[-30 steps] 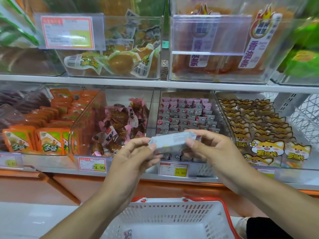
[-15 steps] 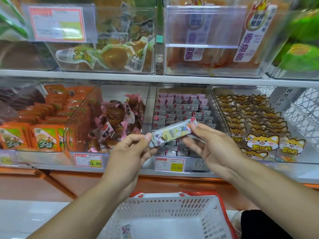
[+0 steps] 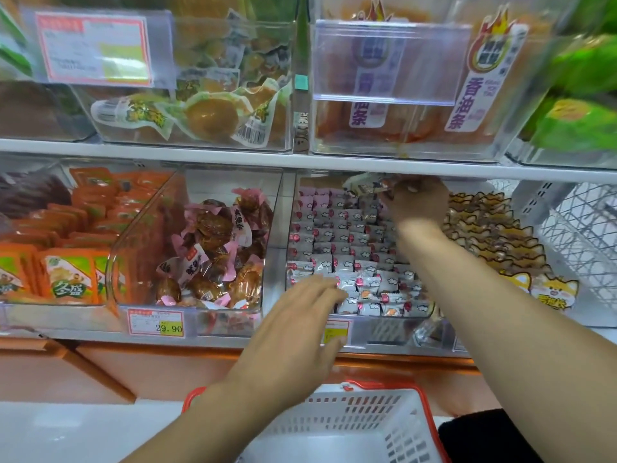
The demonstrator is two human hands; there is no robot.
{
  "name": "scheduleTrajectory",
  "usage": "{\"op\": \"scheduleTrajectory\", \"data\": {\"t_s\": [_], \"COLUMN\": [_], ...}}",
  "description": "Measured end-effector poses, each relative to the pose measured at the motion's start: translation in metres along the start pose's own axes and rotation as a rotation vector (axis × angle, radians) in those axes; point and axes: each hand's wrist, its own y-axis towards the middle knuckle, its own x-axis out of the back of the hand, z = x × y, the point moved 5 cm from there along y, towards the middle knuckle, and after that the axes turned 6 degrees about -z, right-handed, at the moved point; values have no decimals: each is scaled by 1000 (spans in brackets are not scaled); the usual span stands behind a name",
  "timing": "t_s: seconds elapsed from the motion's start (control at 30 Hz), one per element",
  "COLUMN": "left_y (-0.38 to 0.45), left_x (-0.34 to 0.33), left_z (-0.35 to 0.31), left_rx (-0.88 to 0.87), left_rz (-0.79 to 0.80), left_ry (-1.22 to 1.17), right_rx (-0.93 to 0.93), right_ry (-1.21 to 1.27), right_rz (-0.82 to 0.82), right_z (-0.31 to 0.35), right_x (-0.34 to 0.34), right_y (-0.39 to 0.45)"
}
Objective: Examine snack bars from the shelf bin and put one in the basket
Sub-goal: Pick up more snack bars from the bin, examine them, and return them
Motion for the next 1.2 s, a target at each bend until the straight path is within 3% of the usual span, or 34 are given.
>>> {"op": "scheduleTrajectory", "data": {"t_s": [0.17,0.27,0.33,0.6,0.73,0.8,0.9,1.03,1.2], "left_y": [0,0,1,0,0,0,-1,-2,-3], "left_x": [-14,-17,-17,-13,-12,-11,-11,-9,7], "left_z": [-2,-3,-3,-3,-1,-1,0,-2,-3], "left_rx": [-18,-8,3,4,3,11,3,-9,-56], "left_rz": [40,47,52,70,60,65,80,93,-5], "left_ry": [29,45,41,38,18,2,-7,-76,-114], "right_rx": [206,451,517,543,503,529,664,653,652], "right_ry": [-231,-509,-688,-677,-971,-1051,-973,-941,-997], "right_rz": [-75,53,170,337,494,471,324,407,336], "right_z": [7,13,10,1,-25,-28,-16,-19,-25], "right_x": [-9,-21,-31,-46,-59,-65,-71,-83,-85], "right_y": [7,2,-3,-3,-3,-4,-1,-6,-11]}}
